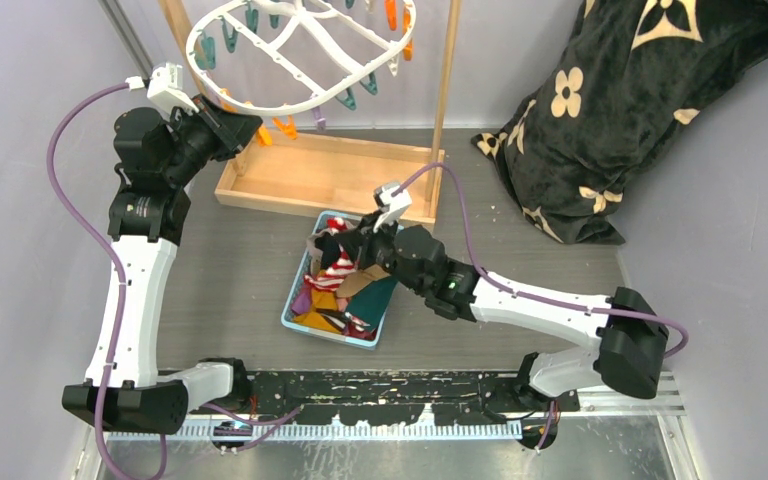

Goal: Clip the socks to the hanger
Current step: Adjust the sock in the bin.

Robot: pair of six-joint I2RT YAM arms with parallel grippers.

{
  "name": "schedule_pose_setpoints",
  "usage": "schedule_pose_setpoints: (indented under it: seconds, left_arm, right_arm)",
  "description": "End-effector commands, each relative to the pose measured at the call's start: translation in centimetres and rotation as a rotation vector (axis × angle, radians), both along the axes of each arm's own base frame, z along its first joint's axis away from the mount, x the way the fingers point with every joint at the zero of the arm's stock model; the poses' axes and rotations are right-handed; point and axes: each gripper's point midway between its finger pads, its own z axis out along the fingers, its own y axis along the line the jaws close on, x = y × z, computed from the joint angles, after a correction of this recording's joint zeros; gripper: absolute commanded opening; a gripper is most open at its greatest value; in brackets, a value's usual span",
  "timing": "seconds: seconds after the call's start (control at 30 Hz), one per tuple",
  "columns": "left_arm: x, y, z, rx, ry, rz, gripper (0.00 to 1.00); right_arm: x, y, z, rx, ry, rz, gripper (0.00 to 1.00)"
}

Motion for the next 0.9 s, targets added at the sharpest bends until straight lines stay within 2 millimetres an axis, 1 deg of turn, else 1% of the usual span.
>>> schedule_pose_setpoints:
  seconds: [0.0, 0.07, 0.13, 0.2, 0.27, 0.37, 0.43, 0.57, 0.63, 0.67, 0.7, 0.8, 0.87]
  left_arm:
    - [-0.8, -0.1, 3.3, -0.018, -0.094, 0.001, 0.00]
    - [-0.8, -0.1, 3.3, -0.020, -0.093, 0.000, 0.00]
    - [-0.9, -0.1, 3.4, -0.024, -0.095, 0.000, 0.00]
    - [-1.0, -0.1, 3.5, -0.025, -0.097, -0.001, 0.01]
    - [-1.0, -0.1, 3.5, -0.026, -0.096, -0.002, 0.00]
    - [-1.0, -0.2, 3.3, -0.029, -0.093, -0.005, 0.00]
    - [-1.0, -0.2, 3.4, -0.031, -0.095, -0.005, 0.00]
    - [-0.9, -0.2, 3.6, -0.031, -0.101, -0.005, 0.00]
    - [-0.9, -0.2, 3.6, -0.032, -0.101, -0.006, 0.00]
    - [-0.8, -0.2, 3.6, -0.032, -0.101, -0.005, 0.00]
    - [-0.8, -0.2, 3.5, -0.034, -0.098, -0.007, 0.00]
    - [-0.8, -0.2, 3.6, -0.034, -0.099, -0.008, 0.00]
    - [-0.8, -0.2, 3.6, -0.034, -0.099, -0.008, 0.00]
  right_arm:
    - [-2.3, 1.5, 0.5, 0.287, 0.108, 0.161, 0.02]
    - [-2.2, 1.1, -1.0, 0.294, 0.145, 0.150, 0.03]
    - [-2.2, 0.7, -2.1, 0.280, 0.163, 0.140, 0.08]
    - [-2.0, 0.2, -2.9, 0.249, 0.182, 0.112, 0.13]
    - [-1.8, -0.7, -3.7, 0.195, 0.188, 0.069, 0.19]
    - [-1.6, -2.2, -4.5, 0.147, 0.201, 0.019, 0.25]
    - [-1.8, -2.6, -5.2, 0.118, 0.217, 0.011, 0.27]
    - [-2.2, -3.2, -7.4, 0.016, 0.270, -0.002, 0.30]
    - [-2.5, -3.4, -7.8, -0.025, 0.268, 0.006, 0.35]
    - [-2.9, -3.4, -7.7, -0.050, 0.249, 0.015, 0.37]
    - [-3.2, -3.2, -7.2, -0.084, 0.207, 0.027, 0.38]
    - [-4.8, -2.0, -6.6, -0.226, 0.110, 0.065, 0.47]
    - [-6.0, -1.2, -6.7, -0.333, 0.041, 0.101, 0.52]
